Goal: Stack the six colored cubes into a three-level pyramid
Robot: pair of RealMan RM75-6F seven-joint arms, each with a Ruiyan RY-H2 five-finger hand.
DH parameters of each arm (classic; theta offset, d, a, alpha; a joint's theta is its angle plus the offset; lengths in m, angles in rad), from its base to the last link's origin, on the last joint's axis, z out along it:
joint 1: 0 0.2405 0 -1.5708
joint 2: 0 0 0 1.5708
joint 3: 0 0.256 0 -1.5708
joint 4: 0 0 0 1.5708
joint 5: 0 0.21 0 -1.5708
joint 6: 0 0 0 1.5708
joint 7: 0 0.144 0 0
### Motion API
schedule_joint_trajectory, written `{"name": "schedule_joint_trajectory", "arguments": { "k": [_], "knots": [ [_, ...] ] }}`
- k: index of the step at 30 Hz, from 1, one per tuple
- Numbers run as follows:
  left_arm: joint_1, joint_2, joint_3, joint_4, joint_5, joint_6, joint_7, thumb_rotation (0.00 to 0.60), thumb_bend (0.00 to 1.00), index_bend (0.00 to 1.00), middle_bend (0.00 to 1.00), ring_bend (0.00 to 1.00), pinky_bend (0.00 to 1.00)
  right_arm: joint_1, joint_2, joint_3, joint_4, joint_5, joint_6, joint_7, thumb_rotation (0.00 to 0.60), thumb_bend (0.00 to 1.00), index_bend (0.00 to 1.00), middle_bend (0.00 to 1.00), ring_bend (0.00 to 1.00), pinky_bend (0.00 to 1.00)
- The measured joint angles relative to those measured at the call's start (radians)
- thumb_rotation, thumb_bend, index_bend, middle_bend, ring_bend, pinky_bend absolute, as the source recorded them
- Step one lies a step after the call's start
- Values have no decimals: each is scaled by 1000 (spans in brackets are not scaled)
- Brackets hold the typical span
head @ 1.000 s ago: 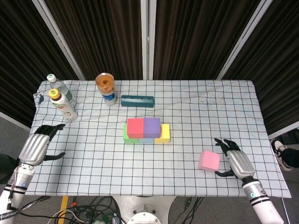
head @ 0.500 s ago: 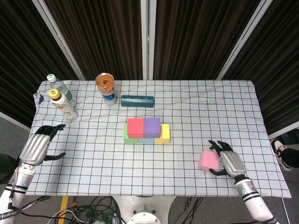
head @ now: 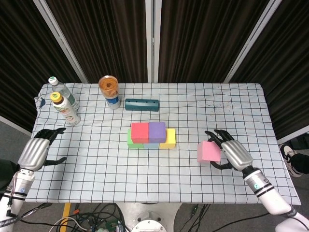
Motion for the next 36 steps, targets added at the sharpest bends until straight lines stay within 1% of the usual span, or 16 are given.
{"name": "schedule_joint_trajectory", "arguments": {
  "k": [4,6,7,11,14,17,21,25,32,36],
  "knots": [
    [1,0,-4,-6,-7,4,10,600,90,173,235,240,181,102,49,77,-48,17,-99,31,600,223,0,346,22,0],
    [2,-3,-6,-5,-9,8,21,600,89,173,235,240,181,168,59,121,-64,56,-165,37,600,219,0,345,22,0],
    [2,-4,-7,-4,-8,11,28,600,89,173,235,240,181,184,60,130,-66,70,-181,37,600,218,0,345,22,0],
    [2,-20,-11,14,-4,27,60,600,89,173,235,240,181,307,48,190,-64,194,-294,8,600,215,0,342,22,0],
    [7,-35,-12,37,5,48,66,600,89,173,235,240,180,393,22,225,-47,294,-354,-32,600,214,0,338,22,0],
    [15,-46,-9,48,15,62,62,600,89,173,235,240,180,470,-8,247,-17,387,-402,-76,600,214,0,337,22,0],
    [22,-46,-4,48,16,63,48,600,90,173,235,240,180,555,-47,256,25,496,-432,-137,600,210,0,336,22,0],
    [24,-45,-2,46,15,62,40,600,89,173,235,240,180,622,-85,242,53,610,-429,-215,600,206,0,328,22,0],
    [29,-48,2,56,19,60,13,600,90,173,235,240,180,723,-170,190,83,813,-361,-349,600,201,0,323,21,0],
    [32,-48,3,61,22,63,0,600,90,173,235,240,180,767,-203,171,83,893,-301,-414,600,198,0,322,21,0]
  ]
}}
